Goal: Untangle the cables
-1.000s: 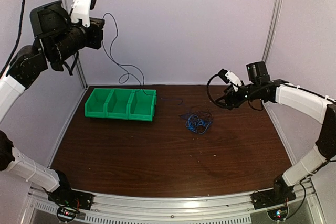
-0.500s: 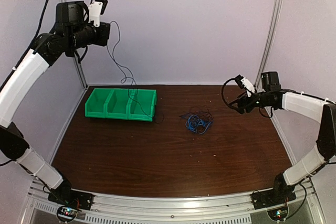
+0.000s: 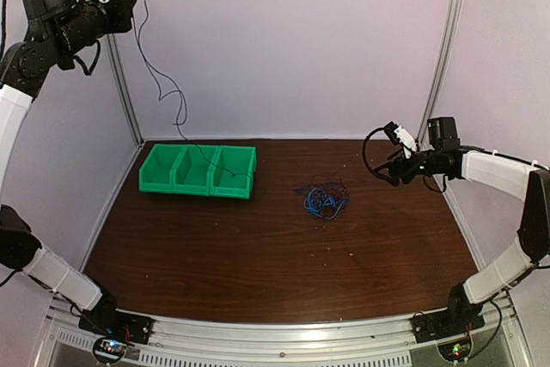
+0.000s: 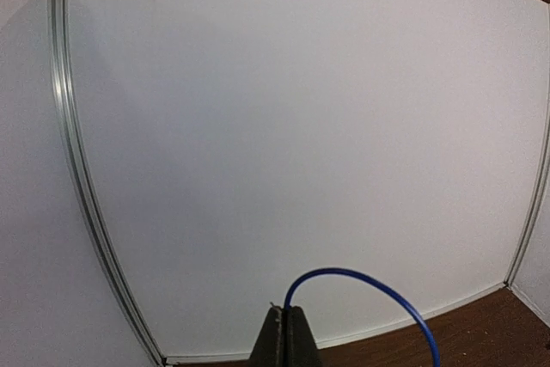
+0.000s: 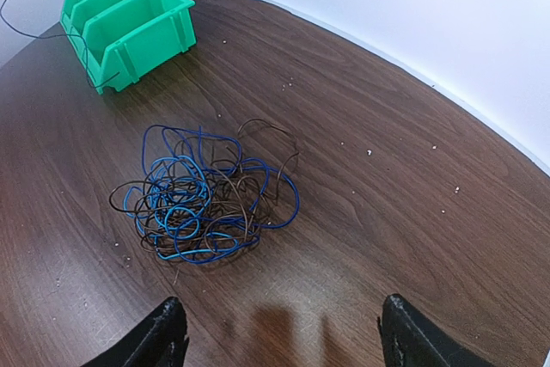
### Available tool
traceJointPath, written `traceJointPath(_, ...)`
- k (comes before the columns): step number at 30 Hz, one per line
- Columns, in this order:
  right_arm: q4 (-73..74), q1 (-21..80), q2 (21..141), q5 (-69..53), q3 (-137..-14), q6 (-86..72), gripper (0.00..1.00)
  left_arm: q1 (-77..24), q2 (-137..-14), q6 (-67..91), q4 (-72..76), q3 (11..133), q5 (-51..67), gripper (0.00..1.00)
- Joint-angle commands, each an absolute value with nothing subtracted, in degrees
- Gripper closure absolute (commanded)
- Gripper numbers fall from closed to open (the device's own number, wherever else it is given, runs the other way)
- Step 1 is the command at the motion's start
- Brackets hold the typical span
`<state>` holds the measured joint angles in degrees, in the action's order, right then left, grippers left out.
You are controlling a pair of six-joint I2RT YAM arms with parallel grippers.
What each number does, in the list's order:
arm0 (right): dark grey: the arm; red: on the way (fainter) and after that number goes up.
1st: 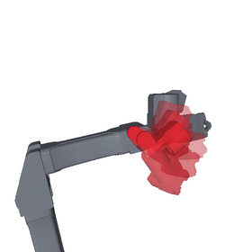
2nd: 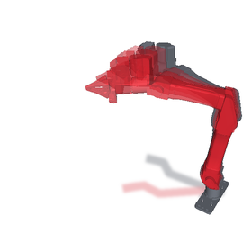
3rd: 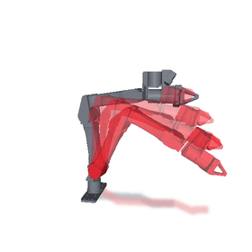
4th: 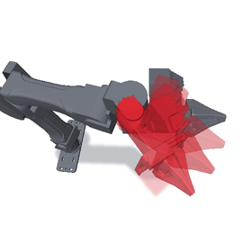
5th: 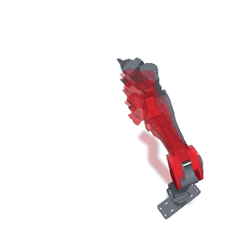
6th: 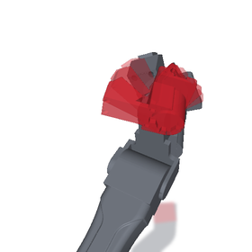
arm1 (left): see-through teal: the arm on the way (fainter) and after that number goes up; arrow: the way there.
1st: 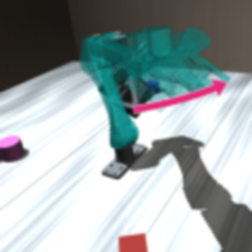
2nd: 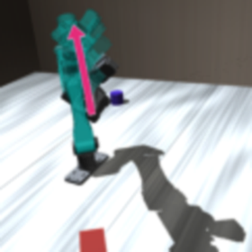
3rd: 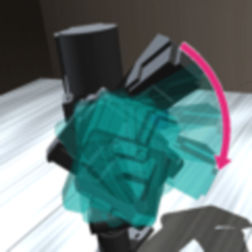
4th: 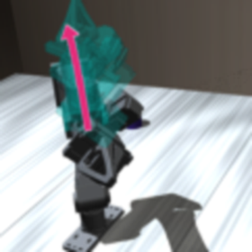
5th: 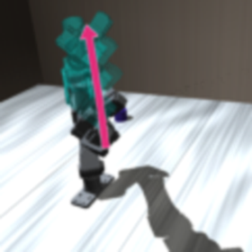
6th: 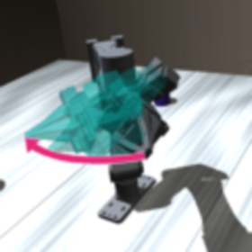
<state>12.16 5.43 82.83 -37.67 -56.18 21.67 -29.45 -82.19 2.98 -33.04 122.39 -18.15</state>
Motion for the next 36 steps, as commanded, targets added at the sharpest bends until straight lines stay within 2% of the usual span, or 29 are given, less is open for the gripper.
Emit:
traceJointPath(1, 11.71, 5.31, 83.18, -39.28, -55.55, 22.34, 0.22, -29.53, -79.59, 1.17, -29.22, 123.76, -21.58, 1.00)
traceJointPath(6, 12.06, 5.41, 83.57, -39.95, -55.76, 22.42, 0.22, -29.53, -80.74, -2.98, -30.37, 126.04, -27.74, 1.00)
traceJointPath(9, 12.26, 5.39, 83.51, -40.85, -55.68, 22.49, 0.22, -29.53, -80.66, -0.64, -34.13, 128.25, -20.52, 1.00)
traceJointPath(12, 12.26, 5.42, 83.94, -41.04, -55.62, 22.50, 0.22, -29.41, -78.95, 0.67, -32.48, 124.20, -25.05, 1.00)
traceJointPath(20, 13.18, 5.42, 85.24, -42.27, -56.07, 22.67, 0.22, -21.27, -82.27, -1.43, -33.01, 125.01, -27.38, 1.00)
traceJointPath(36, 13.60, 5.45, 86.78, -43.30, -55.98, 22.77, 0.23, -3.59, -94.55, 4.85, -33.11, 136.17, -11.09, 1.00)
